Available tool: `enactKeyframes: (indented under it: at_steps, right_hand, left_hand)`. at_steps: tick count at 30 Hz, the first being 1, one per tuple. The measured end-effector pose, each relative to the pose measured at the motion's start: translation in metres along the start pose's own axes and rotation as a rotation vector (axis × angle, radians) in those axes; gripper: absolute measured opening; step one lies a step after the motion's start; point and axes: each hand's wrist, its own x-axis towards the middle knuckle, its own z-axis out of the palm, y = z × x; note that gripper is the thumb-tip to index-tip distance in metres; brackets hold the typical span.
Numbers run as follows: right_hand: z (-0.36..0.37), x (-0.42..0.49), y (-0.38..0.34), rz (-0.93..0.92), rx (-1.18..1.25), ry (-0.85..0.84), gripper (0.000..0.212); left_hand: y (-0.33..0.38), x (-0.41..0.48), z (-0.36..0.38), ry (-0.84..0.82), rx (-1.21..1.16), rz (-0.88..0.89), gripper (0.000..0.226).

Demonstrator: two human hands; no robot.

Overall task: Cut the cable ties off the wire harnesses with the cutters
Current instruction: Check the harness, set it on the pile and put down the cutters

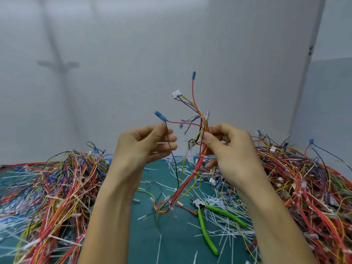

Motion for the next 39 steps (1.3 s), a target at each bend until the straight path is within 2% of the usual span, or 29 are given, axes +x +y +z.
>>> enactKeyframes:
  at_steps: [3,6,8,10,13,16,18,20,22,26,30,33,36,39]
  right_hand:
    - [0.002,-0.001,-0.002,0.003,0.065,0.015,0.010]
    - [0.005,-0.001,-0.001,-0.016,0.072,0.049,0.007]
    - [0.007,-0.001,0.001,-0.042,0.028,0.065,0.006]
    - [0.006,-0.001,0.002,-0.037,0.023,0.032,0.007]
    - [0.004,-0.001,0.003,-0.004,0.006,-0.045,0.011]
    - [0.005,0.000,0.004,0.006,-0.074,-0.064,0.005]
    - [0.006,-0.001,0.005,0.058,-0.154,-0.188,0.019]
    - [0.008,-0.004,0.006,0.116,-0.274,-0.381,0.034]
    - [0.012,-0.007,0.008,0.125,-0.354,-0.498,0.036]
    - [0.022,-0.007,0.013,0.077,-0.266,-0.455,0.008]
    - [0.023,-0.006,0.015,0.053,-0.153,-0.333,0.008]
    - [0.021,-0.004,0.014,0.058,-0.015,-0.275,0.006]
    - [0.020,-0.005,0.010,0.078,0.148,-0.203,0.009]
    - [0.019,-0.005,0.009,0.070,0.182,-0.198,0.010]
  left_hand:
    - [-0.003,-0.002,0.003,-0.213,0.300,-0.060,0.056]
    - [-0.006,-0.004,0.012,-0.407,0.323,-0.042,0.036]
    - [-0.008,-0.005,0.015,-0.442,0.263,-0.005,0.030]
    - [-0.008,-0.004,0.016,-0.401,0.255,0.029,0.032]
    - [-0.009,-0.001,0.017,-0.238,0.204,0.074,0.027]
    - [-0.011,0.003,0.015,-0.118,0.085,0.048,0.032]
    - [-0.012,0.005,0.013,-0.099,0.015,0.022,0.030]
    - [-0.011,0.005,0.011,-0.114,-0.063,0.016,0.038]
    - [-0.010,0.005,0.009,-0.144,-0.105,0.022,0.049]
    - [-0.010,0.004,0.011,-0.186,-0.110,0.060,0.048]
    - [-0.010,0.003,0.013,-0.205,-0.166,0.057,0.051]
    - [-0.011,0.005,0.012,-0.159,-0.182,0.024,0.056]
    - [-0.014,0.004,0.012,-0.146,-0.137,-0.012,0.075]
    - [-0.014,0.005,0.013,-0.147,-0.101,-0.013,0.087]
